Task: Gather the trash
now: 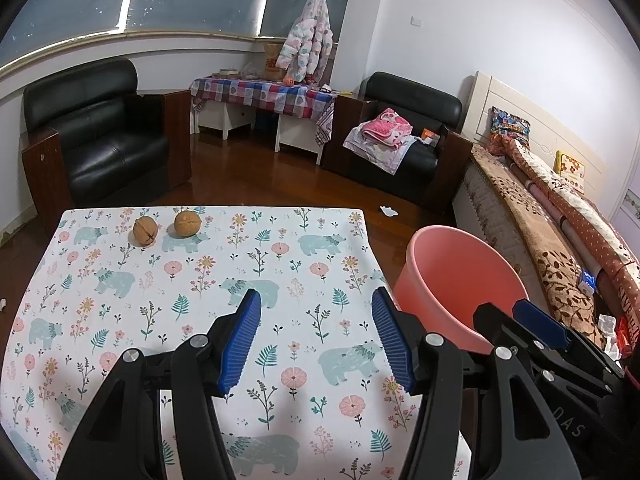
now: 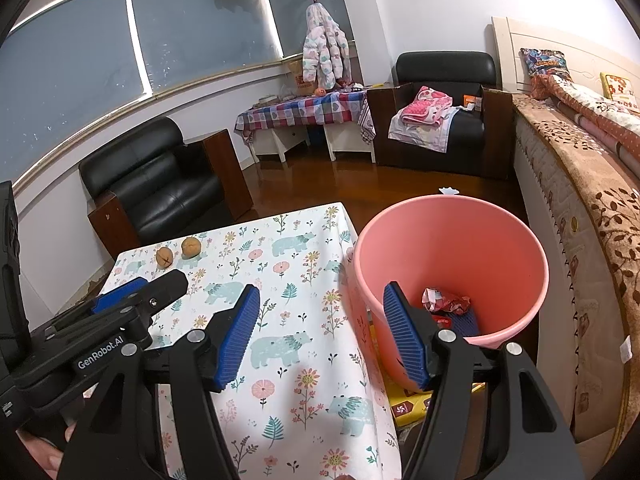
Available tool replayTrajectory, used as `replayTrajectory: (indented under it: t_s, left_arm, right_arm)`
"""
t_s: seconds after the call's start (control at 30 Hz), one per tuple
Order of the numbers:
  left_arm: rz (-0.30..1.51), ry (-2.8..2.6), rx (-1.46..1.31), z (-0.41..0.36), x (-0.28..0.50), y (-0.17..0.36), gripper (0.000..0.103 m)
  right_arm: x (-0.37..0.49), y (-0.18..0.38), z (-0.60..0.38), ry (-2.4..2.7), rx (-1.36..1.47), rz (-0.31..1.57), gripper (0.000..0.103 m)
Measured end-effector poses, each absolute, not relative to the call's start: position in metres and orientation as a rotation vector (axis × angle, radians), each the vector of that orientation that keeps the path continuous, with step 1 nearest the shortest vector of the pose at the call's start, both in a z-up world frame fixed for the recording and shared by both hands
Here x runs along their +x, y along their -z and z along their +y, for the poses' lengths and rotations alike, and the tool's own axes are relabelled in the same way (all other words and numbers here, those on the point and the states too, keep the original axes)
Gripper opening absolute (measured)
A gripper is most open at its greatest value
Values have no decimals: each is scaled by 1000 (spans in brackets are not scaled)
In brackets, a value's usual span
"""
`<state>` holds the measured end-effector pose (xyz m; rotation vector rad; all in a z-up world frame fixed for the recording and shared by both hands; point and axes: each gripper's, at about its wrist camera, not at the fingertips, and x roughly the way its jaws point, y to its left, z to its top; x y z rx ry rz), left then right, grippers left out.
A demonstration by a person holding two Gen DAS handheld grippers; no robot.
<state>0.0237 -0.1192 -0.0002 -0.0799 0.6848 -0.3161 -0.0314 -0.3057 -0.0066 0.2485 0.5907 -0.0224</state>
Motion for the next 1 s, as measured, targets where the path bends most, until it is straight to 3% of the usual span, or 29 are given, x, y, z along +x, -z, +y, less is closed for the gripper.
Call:
replayTrajectory:
  t_s: [1.0]
  left_arm:
    - [707,318,-81,-121,26,8,57]
  right_arm:
    - [-30,17,-308,25,262,617,65]
